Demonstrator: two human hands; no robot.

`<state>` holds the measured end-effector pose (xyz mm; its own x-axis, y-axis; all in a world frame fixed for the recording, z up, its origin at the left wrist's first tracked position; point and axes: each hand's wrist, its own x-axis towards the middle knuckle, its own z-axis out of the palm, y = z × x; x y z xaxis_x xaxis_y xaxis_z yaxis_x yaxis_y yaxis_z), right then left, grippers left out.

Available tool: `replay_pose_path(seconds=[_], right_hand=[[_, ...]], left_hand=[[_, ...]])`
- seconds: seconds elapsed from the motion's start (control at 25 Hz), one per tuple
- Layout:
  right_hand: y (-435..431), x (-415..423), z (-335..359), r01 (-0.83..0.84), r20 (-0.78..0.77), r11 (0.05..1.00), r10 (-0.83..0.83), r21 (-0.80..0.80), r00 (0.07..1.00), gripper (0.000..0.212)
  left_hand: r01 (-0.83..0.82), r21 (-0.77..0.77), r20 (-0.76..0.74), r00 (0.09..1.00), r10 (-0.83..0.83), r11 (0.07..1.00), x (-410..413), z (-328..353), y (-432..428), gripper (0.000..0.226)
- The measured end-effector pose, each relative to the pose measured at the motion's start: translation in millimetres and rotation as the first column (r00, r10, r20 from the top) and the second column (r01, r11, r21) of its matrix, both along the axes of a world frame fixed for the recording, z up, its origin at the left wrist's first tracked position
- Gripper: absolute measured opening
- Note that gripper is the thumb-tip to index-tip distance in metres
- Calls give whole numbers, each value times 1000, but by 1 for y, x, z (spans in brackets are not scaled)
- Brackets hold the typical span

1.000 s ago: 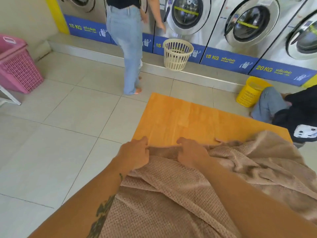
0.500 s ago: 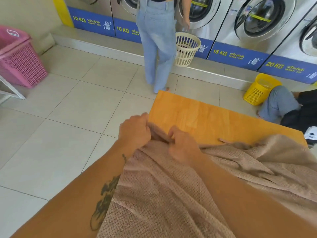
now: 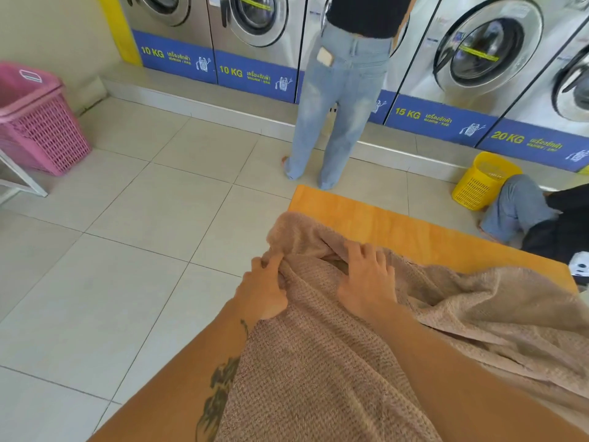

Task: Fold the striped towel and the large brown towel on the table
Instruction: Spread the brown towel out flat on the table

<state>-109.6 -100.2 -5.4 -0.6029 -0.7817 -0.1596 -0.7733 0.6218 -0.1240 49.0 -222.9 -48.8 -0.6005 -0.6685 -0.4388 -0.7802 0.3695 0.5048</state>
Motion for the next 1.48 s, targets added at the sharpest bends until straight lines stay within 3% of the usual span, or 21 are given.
replay_pose_path(seconds=[0.2, 0.28, 0.4, 0.48, 0.56, 0.64, 0.76, 0.88, 0.96, 1.04, 1.12, 1.24, 1.32, 1.48], right_hand=[[-15, -2, -2, -41, 71, 991, 50, -127, 996, 51], [-35, -5, 2, -65, 102, 982, 84, -179, 991, 54], [-66, -2, 1, -97, 252, 995, 98, -15, 963, 65], [-78, 7, -5, -158, 259, 982, 126, 104, 958, 52], [-80, 14, -10, -189, 149, 980, 177, 69, 973, 29], [-82, 10, -5, -192, 48, 980, 195, -57, 980, 22], [-96, -14, 14, -124, -36, 935, 118, -332, 992, 20], [-112, -40, 35, -11, -29, 900, -1, -435, 1000, 32], [-110, -46, 36, 28, -21, 940, -37, -341, 999, 48], [-94, -43, 21, 8, -16, 976, -11, -216, 1000, 50], [-73, -34, 1, 5, 14, 996, -4, -87, 1000, 49], [-47, -23, -23, 21, 62, 986, -31, 165, 998, 58], [-36, -24, -29, 15, 111, 961, -48, 277, 993, 69], [-15, -37, -18, 118, 131, 941, -167, 316, 977, 71]], left_hand=[[83, -203, 1, 996, -85, 976, 11, 11, -3, 45], [84, -228, -95, 990, -108, 970, 17, 17, -6, 22], [-127, -77, -257, 961, 103, 989, 15, 21, -19, 30], [-265, 62, -179, 945, 272, 962, 8, 15, -34, 25], [-206, 74, 13, 979, 206, 976, 1, 5, -44, 29], [-171, 5, 50, 984, 171, 985, -10, 7, -54, 18], [-348, -167, -231, 923, 307, 922, -41, 32, -81, 20], [-433, -221, -503, 818, 279, 874, -72, 52, -109, 20], [-309, -181, -440, 874, 204, 934, -75, 43, -115, 36], [-174, -69, -228, 961, 154, 982, -63, 18, -102, 62], [-98, 92, -106, 988, 107, 991, -46, -9, -76, 74], [-128, 277, -134, 976, 170, 952, -31, -31, -45, 71], [-187, 318, -180, 951, 253, 929, -23, -32, -33, 67], [-132, 331, -84, 982, 169, 934, 4, -28, -21, 59]])
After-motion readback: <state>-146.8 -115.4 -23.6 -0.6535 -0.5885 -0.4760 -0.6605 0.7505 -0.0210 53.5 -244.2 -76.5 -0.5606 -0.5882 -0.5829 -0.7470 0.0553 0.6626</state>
